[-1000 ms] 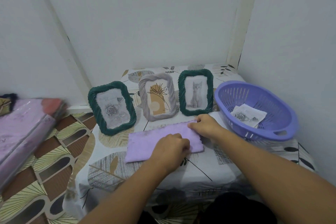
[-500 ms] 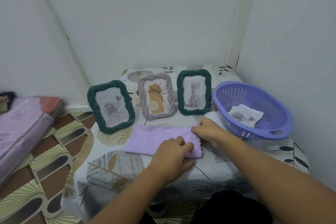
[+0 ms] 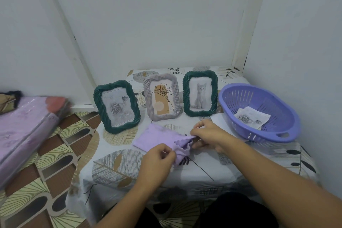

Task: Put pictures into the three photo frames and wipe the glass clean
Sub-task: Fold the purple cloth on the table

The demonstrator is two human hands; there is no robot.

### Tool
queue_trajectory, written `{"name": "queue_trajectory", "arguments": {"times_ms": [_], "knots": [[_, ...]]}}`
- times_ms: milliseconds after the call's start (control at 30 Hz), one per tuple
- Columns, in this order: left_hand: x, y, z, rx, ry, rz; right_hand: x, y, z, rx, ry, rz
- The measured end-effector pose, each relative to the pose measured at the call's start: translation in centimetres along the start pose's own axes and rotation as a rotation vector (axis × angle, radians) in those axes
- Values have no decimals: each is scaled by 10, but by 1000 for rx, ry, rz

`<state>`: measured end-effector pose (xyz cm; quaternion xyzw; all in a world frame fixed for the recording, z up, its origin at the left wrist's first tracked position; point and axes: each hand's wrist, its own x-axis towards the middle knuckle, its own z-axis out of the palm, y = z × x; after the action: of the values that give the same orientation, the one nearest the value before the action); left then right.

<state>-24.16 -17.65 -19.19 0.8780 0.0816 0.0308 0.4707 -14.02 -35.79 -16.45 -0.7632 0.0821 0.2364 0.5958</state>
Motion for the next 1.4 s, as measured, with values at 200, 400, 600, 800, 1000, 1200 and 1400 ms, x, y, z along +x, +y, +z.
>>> {"name": "queue_trajectory", "arguments": {"times_ms": [200,400,600,800,1000,1200,1400], "knots": [[15,-9,-22,154,73,-144,17,-16,33,-127,29,-175],[20,-11,-34,463,55,-152,22,-8,38,-480,0,-359],[26,-17,-28,385,105,-82,26,7,29,-929,-11,-486],[35,-25,-27,316,98,-61,34,12,30,-867,104,-448],[39,-28,-39,461,114,-21,37,20,27,-831,136,-388],[28,-26,-28,564,101,420,29,19,24,-932,146,-565],[25,-30,-21,690,-83,505,28,22,18,-949,-95,-598]]}}
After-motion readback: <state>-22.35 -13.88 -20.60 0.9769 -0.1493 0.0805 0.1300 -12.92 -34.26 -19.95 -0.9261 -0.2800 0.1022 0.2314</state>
